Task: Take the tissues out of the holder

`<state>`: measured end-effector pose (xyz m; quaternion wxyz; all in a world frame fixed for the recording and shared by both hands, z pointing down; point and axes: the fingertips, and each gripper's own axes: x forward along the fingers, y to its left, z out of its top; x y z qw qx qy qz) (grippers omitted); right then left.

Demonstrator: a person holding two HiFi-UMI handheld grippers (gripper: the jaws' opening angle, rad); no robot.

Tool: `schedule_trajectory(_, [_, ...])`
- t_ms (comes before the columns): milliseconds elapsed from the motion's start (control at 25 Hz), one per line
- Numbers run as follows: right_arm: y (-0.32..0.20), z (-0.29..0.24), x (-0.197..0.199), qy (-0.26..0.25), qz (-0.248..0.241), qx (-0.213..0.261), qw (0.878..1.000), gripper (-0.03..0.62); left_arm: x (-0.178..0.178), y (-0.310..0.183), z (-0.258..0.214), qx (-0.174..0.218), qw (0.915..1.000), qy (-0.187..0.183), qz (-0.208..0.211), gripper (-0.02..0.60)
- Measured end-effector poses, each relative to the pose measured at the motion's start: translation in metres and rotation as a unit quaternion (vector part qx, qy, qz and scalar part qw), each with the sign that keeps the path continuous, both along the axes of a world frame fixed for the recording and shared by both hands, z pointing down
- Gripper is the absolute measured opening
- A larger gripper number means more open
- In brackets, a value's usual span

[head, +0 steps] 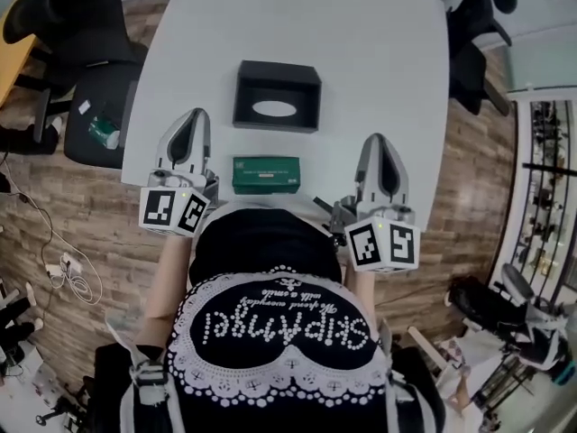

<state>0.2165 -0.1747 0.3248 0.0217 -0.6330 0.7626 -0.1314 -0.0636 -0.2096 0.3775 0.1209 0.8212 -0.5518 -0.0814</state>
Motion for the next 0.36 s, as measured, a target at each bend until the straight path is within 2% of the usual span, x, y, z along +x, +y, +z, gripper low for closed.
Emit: schedule_trajectory(360, [-0.016,0.011,-0.012,0.008,-0.021,-0.005,1.000,0.032,0.006,-0.015,-0.009,0.016,0.9998,0.003,0.007,0.028])
